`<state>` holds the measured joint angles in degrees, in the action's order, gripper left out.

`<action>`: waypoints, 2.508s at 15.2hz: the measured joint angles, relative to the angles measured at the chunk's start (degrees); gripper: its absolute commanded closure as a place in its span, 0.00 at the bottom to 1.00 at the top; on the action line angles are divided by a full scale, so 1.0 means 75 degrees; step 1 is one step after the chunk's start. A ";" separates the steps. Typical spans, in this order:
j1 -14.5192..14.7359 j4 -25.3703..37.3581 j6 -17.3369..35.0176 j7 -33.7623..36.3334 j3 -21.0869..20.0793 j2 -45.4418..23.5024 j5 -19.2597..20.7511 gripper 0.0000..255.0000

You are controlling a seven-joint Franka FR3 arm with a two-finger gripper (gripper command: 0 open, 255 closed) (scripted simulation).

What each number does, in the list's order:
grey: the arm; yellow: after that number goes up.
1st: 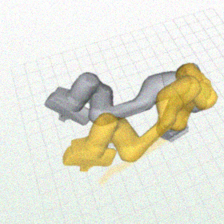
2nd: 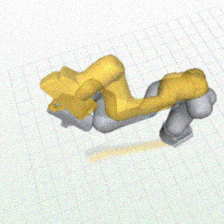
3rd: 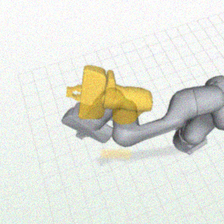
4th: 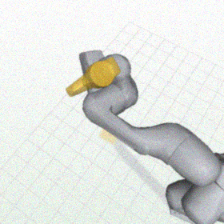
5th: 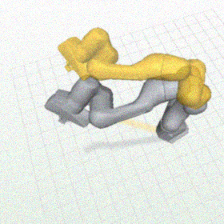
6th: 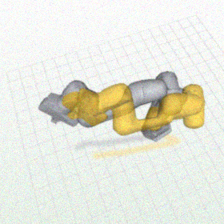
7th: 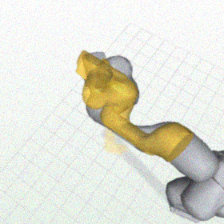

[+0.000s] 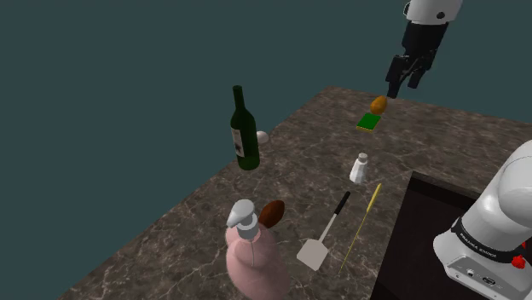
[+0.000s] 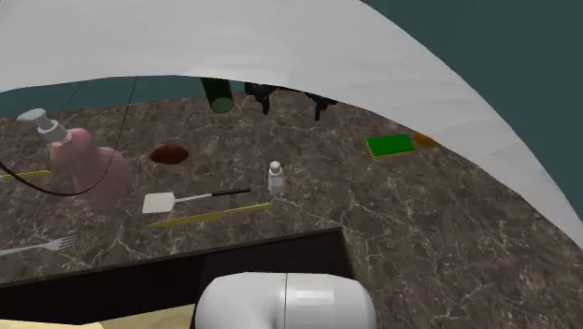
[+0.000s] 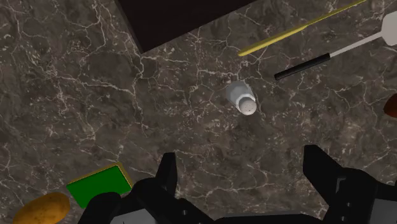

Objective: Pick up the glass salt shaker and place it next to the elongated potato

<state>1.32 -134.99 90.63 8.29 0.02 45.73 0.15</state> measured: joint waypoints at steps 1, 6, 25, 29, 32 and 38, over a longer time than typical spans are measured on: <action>0.0000 0.0000 0.0000 0.0000 0.0000 0.0000 0.0000 0.00; 0.0032 -0.1294 0.1141 0.0307 -0.0258 0.0468 -0.0071 0.00; 0.0192 -0.5002 0.6884 0.1686 -0.1627 -0.0550 -0.0427 0.00; 0.0148 -0.5050 0.7167 0.1693 -0.1651 -0.0778 -0.0410 0.00; 0.0144 -0.5050 0.7190 0.1692 -0.1652 -0.0798 -0.0408 0.00; 0.0145 -0.5048 0.7190 0.1693 -0.1652 -0.0795 -0.0408 1.00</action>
<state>2.40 -172.84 144.56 20.99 -12.37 39.77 -2.91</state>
